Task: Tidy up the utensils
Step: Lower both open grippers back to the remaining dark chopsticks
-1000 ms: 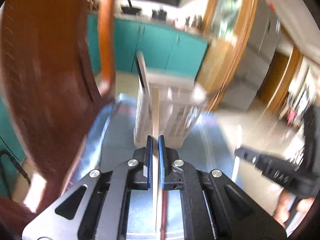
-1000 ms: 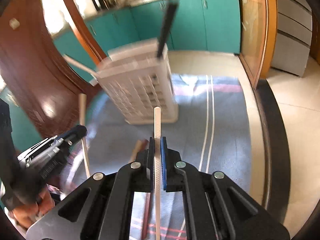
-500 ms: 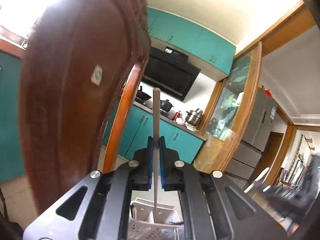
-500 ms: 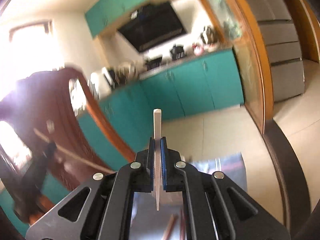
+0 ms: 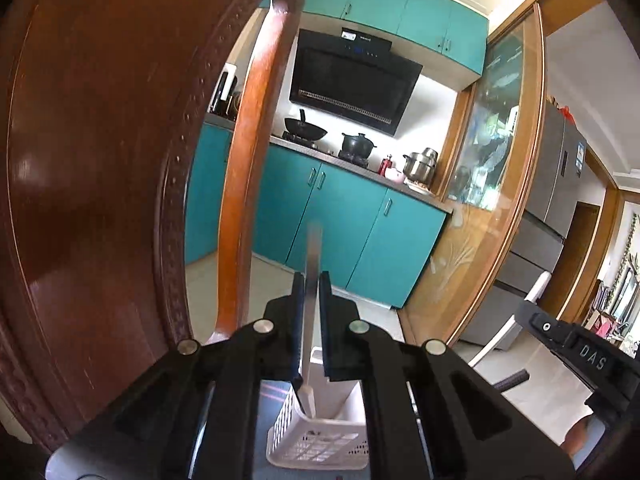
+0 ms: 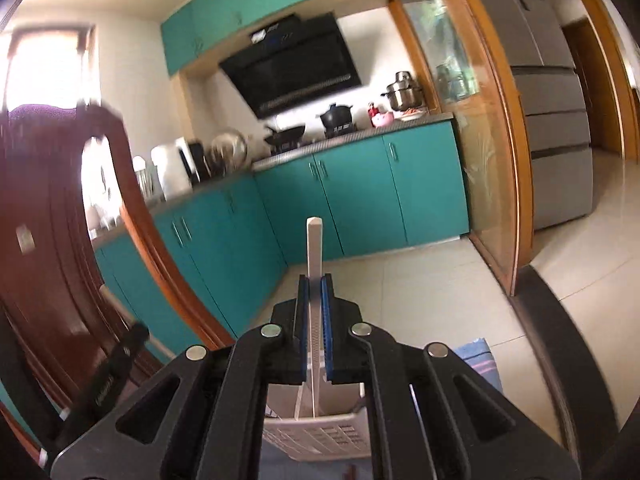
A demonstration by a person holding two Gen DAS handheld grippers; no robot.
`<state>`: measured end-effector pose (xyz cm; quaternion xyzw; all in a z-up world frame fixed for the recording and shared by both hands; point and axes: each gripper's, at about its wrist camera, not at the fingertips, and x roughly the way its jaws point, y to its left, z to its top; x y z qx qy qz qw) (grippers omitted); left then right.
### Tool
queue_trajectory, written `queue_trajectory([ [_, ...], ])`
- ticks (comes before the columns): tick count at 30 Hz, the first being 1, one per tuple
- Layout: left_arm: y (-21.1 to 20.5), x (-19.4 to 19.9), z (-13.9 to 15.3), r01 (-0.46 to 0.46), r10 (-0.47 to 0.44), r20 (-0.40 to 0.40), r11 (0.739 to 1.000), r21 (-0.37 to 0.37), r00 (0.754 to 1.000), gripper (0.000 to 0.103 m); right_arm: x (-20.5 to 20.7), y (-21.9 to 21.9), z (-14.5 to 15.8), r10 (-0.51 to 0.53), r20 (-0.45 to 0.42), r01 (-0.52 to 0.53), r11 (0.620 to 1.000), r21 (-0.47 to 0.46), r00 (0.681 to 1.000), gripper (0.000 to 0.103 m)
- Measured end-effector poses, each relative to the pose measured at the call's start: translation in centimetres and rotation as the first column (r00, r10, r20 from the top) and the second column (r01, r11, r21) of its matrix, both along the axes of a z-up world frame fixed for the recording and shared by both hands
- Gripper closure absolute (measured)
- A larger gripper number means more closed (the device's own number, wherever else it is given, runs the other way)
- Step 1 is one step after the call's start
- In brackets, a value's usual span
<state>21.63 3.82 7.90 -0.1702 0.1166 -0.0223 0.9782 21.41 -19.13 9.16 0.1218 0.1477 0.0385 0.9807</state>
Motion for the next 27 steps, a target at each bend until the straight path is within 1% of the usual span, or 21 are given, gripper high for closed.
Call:
queue_trajectory([
  [1, 0.0, 0.1, -0.2, 0.003, -0.003, -0.003, 1.0, 0.002, 1.0, 0.091, 0.0, 0.2, -0.1, 0.003, -0.001, -0.003, 1.0, -0.003, 1.0, 0.094],
  [2, 0.0, -0.2, -0.2, 0.007, -0.007, -0.003, 1.0, 0.002, 1.0, 0.089, -0.3, 0.3, 0.1, 0.006, 0.002, -0.006, 1.0, -0.006, 1.0, 0.089],
  [3, -0.1, -0.4, -0.2, 0.015, -0.015, -0.005, 1.0, 0.004, 1.0, 0.084, -0.7, 0.2, 0.2, 0.006, 0.007, -0.006, 1.0, -0.006, 1.0, 0.081],
  [4, -0.4, 0.1, -0.3, 0.022, -0.021, -0.007, 1.0, 0.007, 1.0, 0.08, -1.3, 0.1, 0.4, 0.005, 0.017, -0.005, 1.0, -0.004, 1.0, 0.078],
  [5, -0.6, -0.1, -0.4, 0.031, -0.031, -0.01, 0.999, 0.016, 0.999, 0.079, -2.0, -0.1, 0.7, 0.007, 0.032, -0.007, 1.0, -0.004, 0.999, 0.074],
  [7, -0.9, -0.9, -0.9, 0.041, -0.039, -0.027, 0.998, 0.051, 0.999, 0.078, -3.3, -0.6, 1.0, 0.007, 0.057, -0.006, 1.0, -0.017, 0.998, 0.073],
  [8, -1.1, -1.4, -1.2, 0.04, -0.036, -0.051, 0.996, 0.075, 0.998, 0.077, -4.5, -0.8, 1.3, 0.005, 0.079, -0.003, 0.999, -0.032, 0.997, 0.073],
  [10, -1.4, -2.0, -2.0, 0.035, -0.027, -0.092, 0.995, 0.089, 0.995, 0.077, -6.2, -1.2, 0.9, 0.008, 0.101, -0.002, 0.999, -0.054, 0.995, 0.073],
  [11, -1.6, -2.4, -2.5, 0.043, -0.032, -0.117, 0.994, 0.096, 0.993, 0.076, -7.1, -1.4, 0.6, 0.018, 0.106, -0.01, 0.997, -0.073, 0.994, 0.073],
  [13, -2.0, -3.2, -3.6, 0.044, -0.023, -0.161, 0.991, 0.126, 0.987, 0.07, -8.5, -1.8, -0.9, 0.045, 0.093, -0.035, 0.994, -0.104, 0.995, 0.073],
  [14, -2.2, -3.6, -4.2, 0.047, -0.02, -0.181, 0.989, 0.143, 0.983, 0.069, -9.0, -2.1, -2.2, 0.057, 0.065, -0.049, 0.993, -0.107, 0.996, 0.073],
  [16, -2.6, -4.1, -5.2, 0.06, -0.022, -0.223, 0.985, 0.164, 0.974, 0.069, -8.9, -2.5, -4.5, 0.078, -0.03, -0.08, 0.993, -0.09, 0.997, 0.073],
  [17, -2.7, -4.3, -5.7, 0.069, -0.027, -0.244, 0.984, 0.165, 0.969, 0.069, -8.4, -2.7, -6.2, 0.084, -0.105, -0.093, 0.993, -0.078, 0.991, 0.073],
  [18, -2.7, -4.5, -6.1, 0.076, -0.032, -0.257, 0.984, 0.163, 0.966, 0.068, -7.7, -2.7, -7.9, 0.078, -0.19, -0.094, 0.993, -0.075, 0.979, 0.073],
  [19, -2.7, -4.7, -6.5, 0.084, -0.038, -0.272, 0.984, 0.16, 0.962, 0.066, -7.0, -2.5, -9.4, 0.066, -0.267, -0.092, 0.992, -0.088, 0.962, 0.073],
  [21, -2.7, -5.0, -7.1, 0.09, -0.041, -0.286, 0.983, 0.16, 0.957, 0.066, -5.7, -1.8, -12.4, 0.033, -0.402, -0.093, 0.987, -0.13, 0.915, 0.073],
  [23, -3.0, -4.9, -7.6, 0.096, -0.045, -0.295, 0.982, 0.163, 0.955, 0.065, -4.5, -0.9, -15.7, 0.019, -0.522, -0.122, 0.979, -0.163, 0.853, 0.073],
  [24, -3.0, -4.9, -7.7, 0.099, -0.046, -0.299, 0.981, 0.165, 0.953, 0.065, -4.2, -0.7, -16.8, 0.028, -0.557, -0.139, 0.978, -0.158, 0.83, 0.073],
  [26, -3.1, -4.7, -7.9, 0.104, -0.047, -0.31, 0.98, 0.169, 0.95, 0.065, -3.6, -0.1, -19.0, 0.077, -0.629, -0.182, 0.978, -0.105, 0.774, 0.073],
  [27, -3.1, -4.8, -8.1, 0.108, -0.05, -0.314, 0.98, 0.169, 0.948, 0.065, -3.5, 0.0, -19.7, 0.098, -0.648, -0.194, 0.978, -0.079, 0.756, 0.073],
])
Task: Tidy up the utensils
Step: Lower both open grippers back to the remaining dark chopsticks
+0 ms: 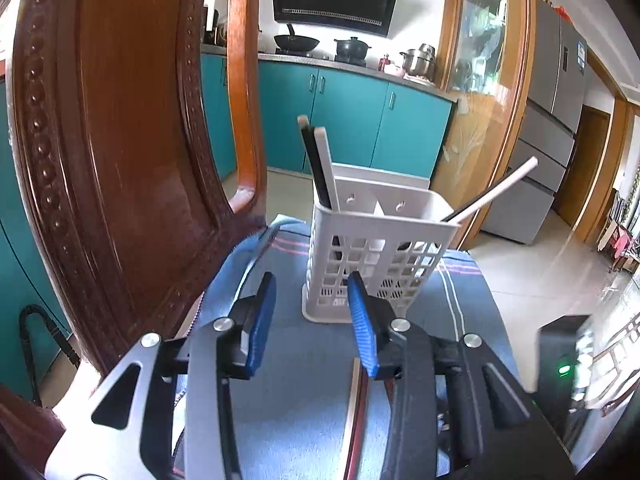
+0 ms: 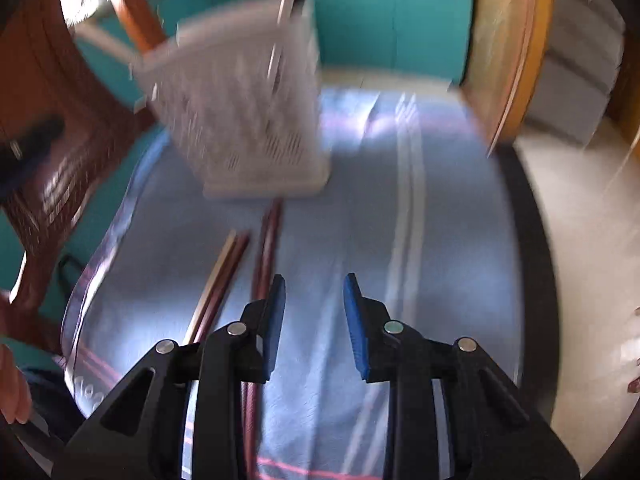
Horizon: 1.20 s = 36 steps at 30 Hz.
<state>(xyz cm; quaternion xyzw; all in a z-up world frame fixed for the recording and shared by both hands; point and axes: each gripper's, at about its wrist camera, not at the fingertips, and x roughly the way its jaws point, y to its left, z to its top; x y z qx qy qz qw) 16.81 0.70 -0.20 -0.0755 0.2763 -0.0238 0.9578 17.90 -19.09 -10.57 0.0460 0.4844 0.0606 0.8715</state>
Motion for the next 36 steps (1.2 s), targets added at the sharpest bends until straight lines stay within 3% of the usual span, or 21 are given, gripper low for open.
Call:
queue_trajectory([
  [4, -0.2, -0.1, -0.6, 0.008, -0.008, -0.012, 1.0, 0.009, 1.0, 0.065, 0.5, 1.4, -1.8, 0.057, -0.065, -0.057, 0.998, 0.014, 0.996, 0.073],
  [8, 0.0, 0.0, -0.7, 0.008, -0.008, -0.021, 1.0, 0.015, 1.0, 0.064, 0.1, 3.2, -2.3, 0.078, -0.038, -0.08, 0.995, -0.056, 0.996, 0.073],
  [9, 0.0, 0.0, -0.7, 0.008, -0.008, -0.022, 1.0, 0.016, 1.0, 0.063, 0.3, 3.5, -2.2, 0.081, -0.037, -0.083, 0.995, -0.061, 0.996, 0.083],
  [10, 0.1, 0.0, -0.8, 0.007, -0.006, -0.025, 1.0, 0.02, 1.0, 0.063, 0.3, 3.8, -2.3, 0.09, -0.041, -0.092, 0.995, -0.048, 0.995, 0.09],
  [16, 0.4, 0.4, -1.3, -0.003, 0.005, -0.053, 0.999, 0.035, 0.999, 0.062, 0.4, 2.8, -2.0, 0.063, -0.055, -0.061, 0.997, 0.042, 0.996, 0.091],
  [20, 0.3, 0.9, -2.3, 0.019, -0.016, -0.105, 1.0, 0.024, 0.994, 0.057, 0.1, 1.0, -0.4, 0.022, -0.028, -0.018, 0.991, 0.132, 0.999, 0.091],
  [23, -0.1, 1.5, -3.6, 0.057, -0.055, -0.183, 0.998, 0.007, 0.982, 0.057, -0.5, -0.4, 0.6, -0.014, -0.007, 0.015, 0.983, 0.184, 1.0, 0.091],
  [29, -2.0, 2.5, -7.4, 0.15, -0.142, -0.337, 0.989, -0.001, 0.931, 0.057, -0.4, -2.7, 0.3, -0.088, -0.055, 0.098, 0.972, 0.215, 0.995, 0.091],
  [33, -2.9, 2.7, -8.9, 0.184, -0.165, -0.385, 0.983, 0.012, 0.908, 0.057, -0.6, -3.2, 0.8, -0.117, -0.025, 0.119, 0.983, 0.138, 0.993, 0.091],
  [36, -3.9, 2.8, -10.3, 0.218, -0.187, -0.424, 0.976, 0.023, 0.886, 0.057, -0.5, -3.3, 0.2, -0.113, -0.052, 0.118, 0.987, 0.112, 0.992, 0.091],
])
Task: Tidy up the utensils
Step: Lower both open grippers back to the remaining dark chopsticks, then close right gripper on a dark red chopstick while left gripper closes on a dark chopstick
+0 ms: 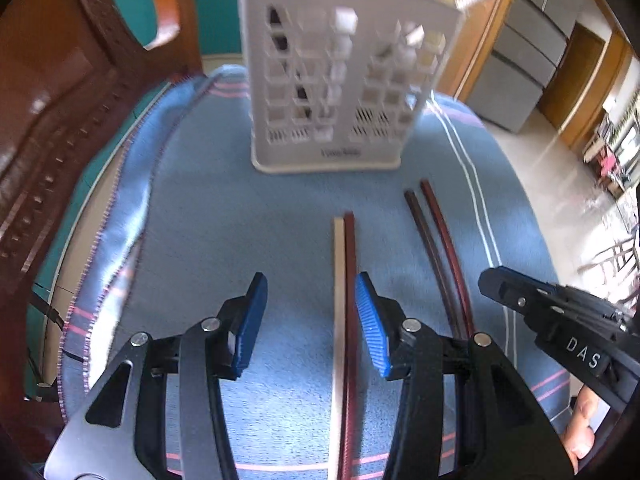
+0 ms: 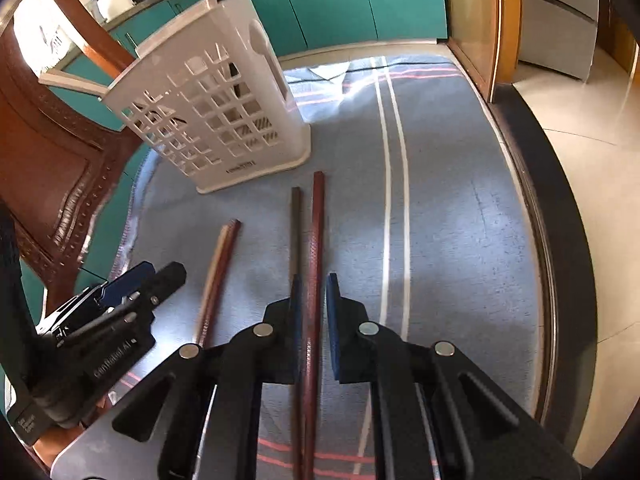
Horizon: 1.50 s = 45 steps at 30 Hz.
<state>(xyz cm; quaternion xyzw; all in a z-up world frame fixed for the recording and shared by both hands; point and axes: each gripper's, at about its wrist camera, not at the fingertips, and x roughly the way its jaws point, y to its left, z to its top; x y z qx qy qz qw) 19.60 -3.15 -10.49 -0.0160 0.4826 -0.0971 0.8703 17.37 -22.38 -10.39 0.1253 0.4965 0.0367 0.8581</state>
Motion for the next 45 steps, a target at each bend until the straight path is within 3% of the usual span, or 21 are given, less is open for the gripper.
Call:
queue_trajectory([
  [8, -0.4, 0.1, -1.4, 0.021, -0.021, -0.032, 1.0, 0.005, 0.999, 0.055, 0.2, 0.1, -0.4, 0.005, -0.015, -0.006, 1.0, -0.01, 1.0, 0.091],
  [9, -0.2, 0.2, -1.4, 0.011, -0.012, -0.036, 1.0, -0.005, 0.999, 0.058, 0.2, 0.1, -0.4, 0.006, -0.016, -0.006, 1.0, -0.009, 1.0, 0.091],
  [12, 0.0, 0.1, -1.3, 0.028, -0.031, -0.044, 0.998, -0.057, 0.999, 0.08, 0.3, 0.1, -0.5, 0.005, -0.022, -0.005, 1.0, -0.012, 1.0, 0.091],
  [15, -0.3, -0.1, -1.3, 0.051, -0.053, -0.037, 0.998, -0.044, 0.998, 0.086, 0.4, 0.1, -0.7, 0.005, -0.026, -0.005, 1.0, -0.017, 1.0, 0.091],
  [21, -1.2, -0.5, -1.7, 0.07, -0.072, -0.042, 0.996, -0.049, 0.996, 0.084, 0.5, 0.3, -0.9, 0.008, -0.035, -0.009, 1.0, -0.027, 0.999, 0.09],
  [24, -1.5, -0.4, -1.9, 0.067, -0.068, -0.04, 0.997, -0.039, 0.997, 0.09, 0.6, 0.4, -1.0, 0.009, -0.037, -0.01, 0.999, -0.031, 0.999, 0.09],
  [36, 1.3, -1.3, 1.1, 0.036, -0.03, 0.034, 0.983, -0.178, 0.999, 0.09, 0.8, 0.2, -1.2, 0.005, -0.046, -0.006, 0.999, -0.032, 0.999, 0.09],
  [45, 2.3, -0.3, -0.8, -0.022, 0.019, -0.026, 0.994, -0.108, 0.999, 0.087, 1.0, 0.8, -1.4, 0.014, -0.054, -0.017, 0.999, -0.051, 0.998, 0.09],
])
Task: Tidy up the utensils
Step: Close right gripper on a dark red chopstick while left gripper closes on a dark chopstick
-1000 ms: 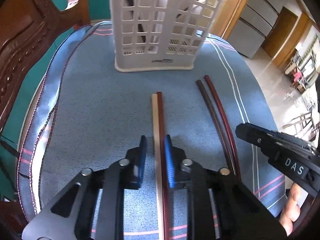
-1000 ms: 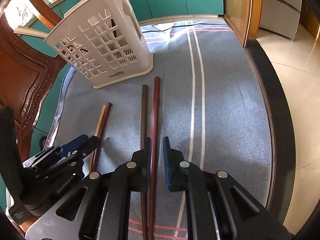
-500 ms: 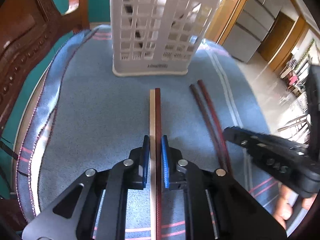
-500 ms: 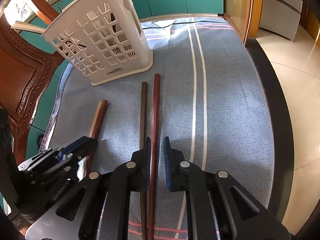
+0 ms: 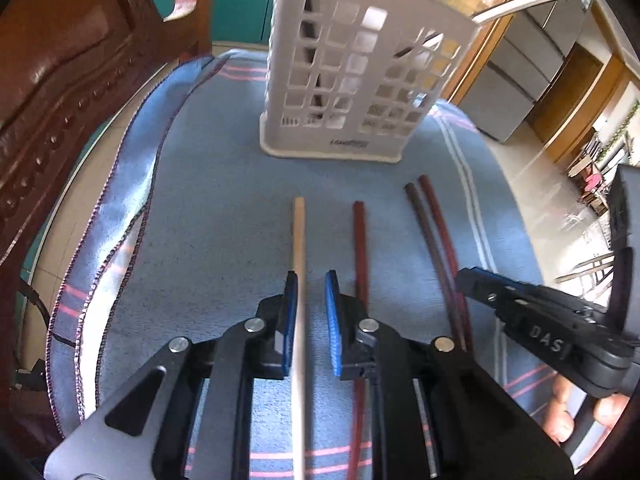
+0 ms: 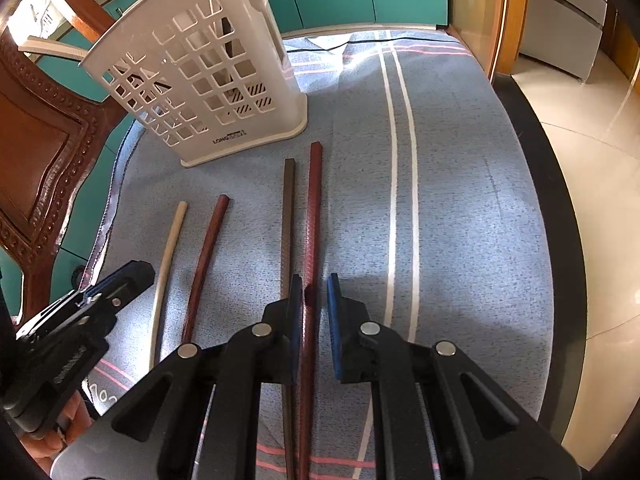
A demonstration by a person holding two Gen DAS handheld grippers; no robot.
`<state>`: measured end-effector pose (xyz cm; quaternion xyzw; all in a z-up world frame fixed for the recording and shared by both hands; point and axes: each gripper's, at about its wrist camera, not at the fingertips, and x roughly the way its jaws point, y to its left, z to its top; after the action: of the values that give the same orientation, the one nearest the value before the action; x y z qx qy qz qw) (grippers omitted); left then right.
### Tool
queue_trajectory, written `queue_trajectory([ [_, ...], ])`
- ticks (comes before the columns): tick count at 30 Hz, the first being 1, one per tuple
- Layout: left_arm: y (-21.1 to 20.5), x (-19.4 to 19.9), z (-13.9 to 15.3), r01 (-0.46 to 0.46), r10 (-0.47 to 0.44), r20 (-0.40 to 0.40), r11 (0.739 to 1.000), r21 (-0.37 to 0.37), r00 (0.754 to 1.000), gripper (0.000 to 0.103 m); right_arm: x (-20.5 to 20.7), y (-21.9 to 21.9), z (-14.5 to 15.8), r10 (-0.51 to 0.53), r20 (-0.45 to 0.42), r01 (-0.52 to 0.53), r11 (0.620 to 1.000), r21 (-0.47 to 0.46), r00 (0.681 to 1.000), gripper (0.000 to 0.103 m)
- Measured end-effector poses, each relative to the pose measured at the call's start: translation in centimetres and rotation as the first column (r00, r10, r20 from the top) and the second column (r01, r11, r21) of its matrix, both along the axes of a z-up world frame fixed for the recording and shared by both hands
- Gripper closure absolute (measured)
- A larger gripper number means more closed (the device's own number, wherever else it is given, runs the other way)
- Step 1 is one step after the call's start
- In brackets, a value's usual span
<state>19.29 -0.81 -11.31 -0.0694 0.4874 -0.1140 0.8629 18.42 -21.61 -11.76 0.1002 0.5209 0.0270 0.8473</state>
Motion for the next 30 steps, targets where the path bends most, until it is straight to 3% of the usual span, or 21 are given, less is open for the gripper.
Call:
queue_trajectory([
  [5, 0.4, 0.6, -1.2, -0.027, 0.027, -0.017, 0.999, 0.035, 0.999, 0.087, 0.7, 0.3, -0.1, 0.003, 0.023, -0.002, 0.998, -0.056, 1.0, 0.09],
  [10, 0.0, 1.0, -1.1, -0.021, 0.022, -0.009, 0.999, 0.04, 1.0, 0.073, 2.0, 0.9, -0.4, 0.031, 0.037, -0.027, 0.993, -0.111, 0.999, 0.09],
  [15, -0.4, 1.0, -1.0, -0.024, 0.023, 0.011, 0.998, 0.057, 1.0, 0.073, 2.6, 1.5, -0.7, 0.051, 0.063, -0.04, 0.985, -0.168, 0.997, 0.09],
  [19, -0.4, 0.6, -0.9, -0.028, 0.027, 0.014, 0.996, 0.083, 1.0, 0.08, 2.2, 0.7, -0.7, 0.006, 0.035, -0.002, 0.995, -0.101, 0.999, 0.096],
  [22, -0.4, 0.5, -0.8, -0.025, 0.024, 0.009, 0.996, 0.085, 1.0, 0.081, 1.5, -0.5, -0.6, -0.02, -0.036, 0.019, 1.0, -0.024, 0.999, 0.097],
  [26, -0.1, 0.0, -0.6, -0.023, 0.023, -0.006, 0.997, 0.08, 1.0, 0.081, 0.7, -0.5, -0.4, 0.061, -0.114, -0.066, 0.997, -0.043, 0.992, 0.097],
  [30, 0.1, 0.1, -0.5, -0.042, 0.043, -0.004, 0.995, 0.085, 0.999, 0.081, 0.1, -0.5, 0.4, 0.104, -0.062, -0.107, 0.993, -0.042, 0.993, 0.09],
])
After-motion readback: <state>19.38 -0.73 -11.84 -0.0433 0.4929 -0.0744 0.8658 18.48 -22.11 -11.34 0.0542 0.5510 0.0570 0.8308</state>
